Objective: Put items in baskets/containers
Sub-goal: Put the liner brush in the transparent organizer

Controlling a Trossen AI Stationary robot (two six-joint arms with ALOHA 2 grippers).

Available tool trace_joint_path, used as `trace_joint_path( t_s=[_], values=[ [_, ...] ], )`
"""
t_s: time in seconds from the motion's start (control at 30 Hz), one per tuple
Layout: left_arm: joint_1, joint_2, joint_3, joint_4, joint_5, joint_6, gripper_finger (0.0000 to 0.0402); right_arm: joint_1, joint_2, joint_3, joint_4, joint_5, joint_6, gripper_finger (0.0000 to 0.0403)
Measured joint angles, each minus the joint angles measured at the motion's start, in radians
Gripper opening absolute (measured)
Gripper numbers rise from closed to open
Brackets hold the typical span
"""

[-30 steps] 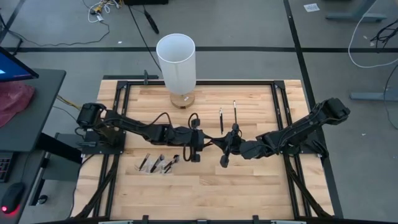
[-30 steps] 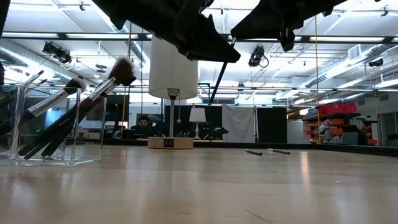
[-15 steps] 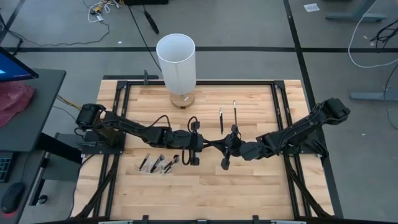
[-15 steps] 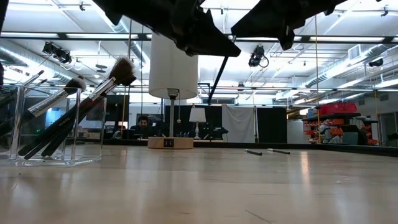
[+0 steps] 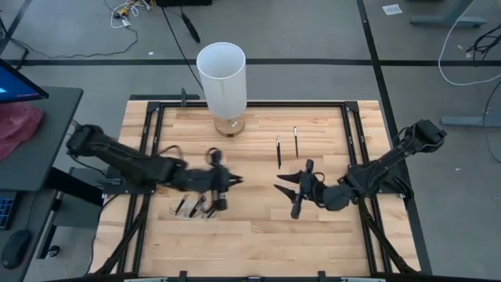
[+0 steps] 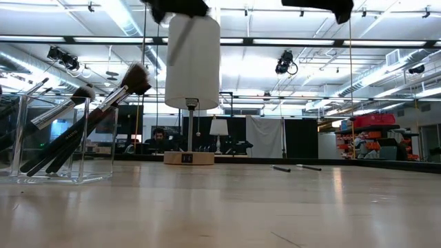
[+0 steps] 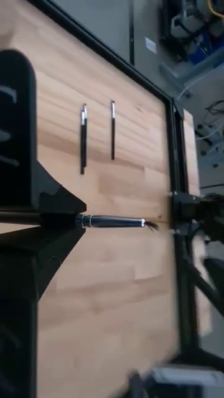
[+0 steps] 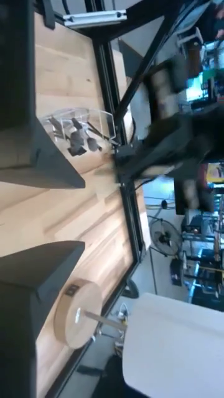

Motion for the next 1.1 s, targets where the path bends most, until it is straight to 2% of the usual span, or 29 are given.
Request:
trace_joint_path(
  t_s=[0.13,0.33,0.47,0.7,0.93,1.1],
  values=[
    [-0.112,-0.137,0.000,-0.181,-0.093,-0.171,0.0018,0.033,0.000,-0.016,0.006,0.031,0.010,0.0154],
    [-0.300,-0.287,0.000,-0.410,-0.173,-0.441,0.0018,0.040,0.000,-0.073,0.031,0.030,0.073,0.0145],
    [-0.410,-0.315,0.000,-0.579,-0.242,-0.653,0.0018,0.040,0.000,-0.115,0.085,0.030,0.104,0.0137],
    [-0.577,-0.294,-0.004,-0.899,-0.362,-1.102,0.0019,0.040,0.000,-0.161,0.188,0.030,0.090,0.0126],
    [-0.684,-0.292,-0.175,-0.823,-0.486,-1.333,0.0021,0.040,0.000,-0.167,0.208,0.030,0.078,0.0125],
    [-0.710,-0.292,-0.301,-0.750,-0.487,-1.443,0.0024,0.040,0.000,-0.167,0.209,0.030,0.077,0.0125]
  ],
)
